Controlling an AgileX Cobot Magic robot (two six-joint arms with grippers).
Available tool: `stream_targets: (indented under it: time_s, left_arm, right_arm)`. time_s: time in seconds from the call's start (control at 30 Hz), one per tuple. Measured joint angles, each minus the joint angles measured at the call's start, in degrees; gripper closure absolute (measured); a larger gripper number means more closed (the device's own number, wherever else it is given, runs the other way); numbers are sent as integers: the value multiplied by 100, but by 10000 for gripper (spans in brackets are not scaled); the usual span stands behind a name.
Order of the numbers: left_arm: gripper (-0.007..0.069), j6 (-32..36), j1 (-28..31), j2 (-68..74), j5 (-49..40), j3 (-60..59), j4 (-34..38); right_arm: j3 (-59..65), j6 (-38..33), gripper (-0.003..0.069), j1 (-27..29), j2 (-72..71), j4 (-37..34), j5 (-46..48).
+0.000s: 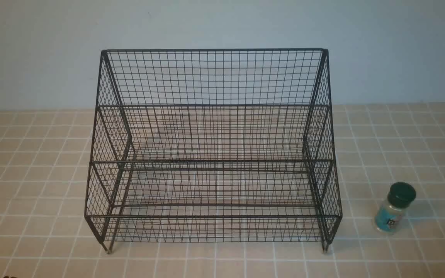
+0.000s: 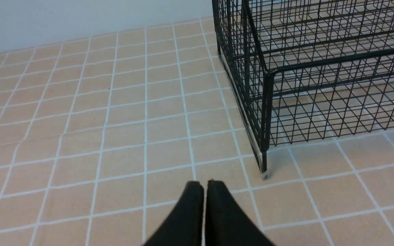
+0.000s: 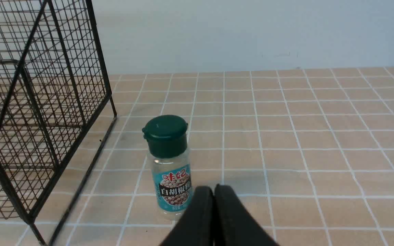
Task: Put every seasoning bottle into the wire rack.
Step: Use the right arm to grab the condiment bottle closest to it
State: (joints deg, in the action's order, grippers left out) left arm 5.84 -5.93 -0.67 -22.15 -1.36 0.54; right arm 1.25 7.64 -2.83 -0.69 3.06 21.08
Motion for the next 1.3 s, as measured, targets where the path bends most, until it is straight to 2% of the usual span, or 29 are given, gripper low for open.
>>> stream_targets:
  time_s: [0.7,0.87,1.1,1.2,1.3]
  left_arm:
    - [631,0,0,0,0,0,0]
    - [631,0,0,0,0,0,0]
    - [631,0,0,0,0,0,0]
    - [631,0,0,0,0,0,0]
    - [631,0,0,0,0,0,0]
  right_arm:
    - [0,-46,673,0,0,34,0]
    - [0,-449,673,0,0,925,11]
    - [5,-543,673,0,0,2173,39]
    - [17,-484,673,0,0,2372,-39]
    - [22,-129,673,0,0,2110,-438]
